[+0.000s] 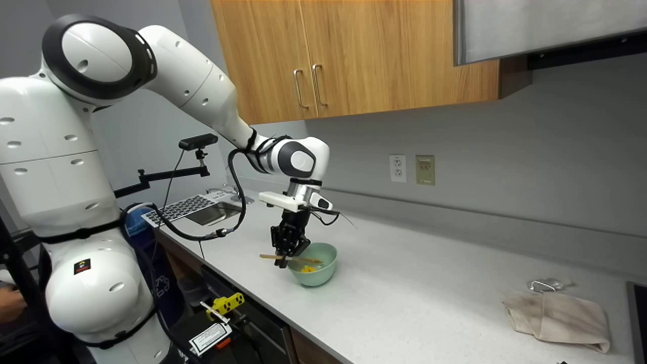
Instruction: Use the wooden spoon to mix in the bowl
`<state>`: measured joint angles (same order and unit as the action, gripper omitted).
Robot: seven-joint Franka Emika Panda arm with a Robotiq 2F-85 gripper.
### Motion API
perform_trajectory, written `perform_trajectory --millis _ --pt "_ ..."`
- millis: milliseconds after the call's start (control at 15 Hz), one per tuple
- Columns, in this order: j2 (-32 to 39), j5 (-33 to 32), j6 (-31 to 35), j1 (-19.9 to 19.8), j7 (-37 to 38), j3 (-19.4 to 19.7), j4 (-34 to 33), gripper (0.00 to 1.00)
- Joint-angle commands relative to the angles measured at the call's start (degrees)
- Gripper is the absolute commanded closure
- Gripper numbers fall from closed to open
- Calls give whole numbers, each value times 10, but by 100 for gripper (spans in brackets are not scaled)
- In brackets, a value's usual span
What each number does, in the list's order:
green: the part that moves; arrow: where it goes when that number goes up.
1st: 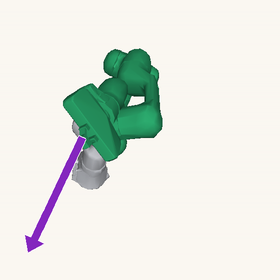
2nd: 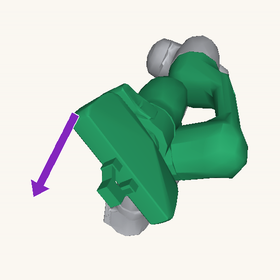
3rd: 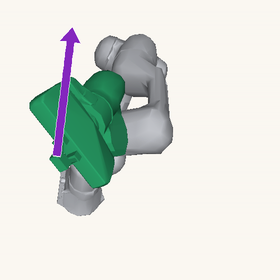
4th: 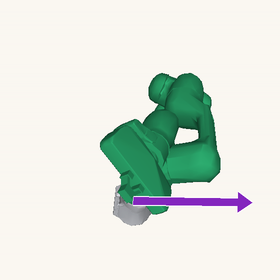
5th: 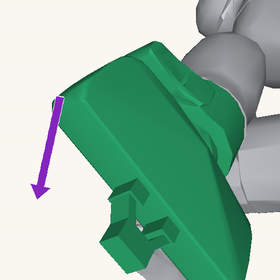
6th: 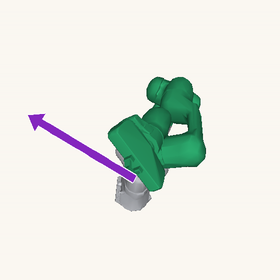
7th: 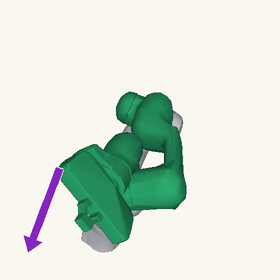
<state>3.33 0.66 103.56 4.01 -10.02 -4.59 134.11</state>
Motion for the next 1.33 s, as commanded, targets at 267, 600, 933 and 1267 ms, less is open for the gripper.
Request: perform_trajectory --millis 267,600,933,1267 --pt "6 -126 -146 25 39 -21 -15 96" --pt "18 -150 -143 33 57 -32 -23 96" --pt "37 -125 -128 32 53 -33 -27 96" --pt "51 -79 -89 24 48 -27 -34 96"
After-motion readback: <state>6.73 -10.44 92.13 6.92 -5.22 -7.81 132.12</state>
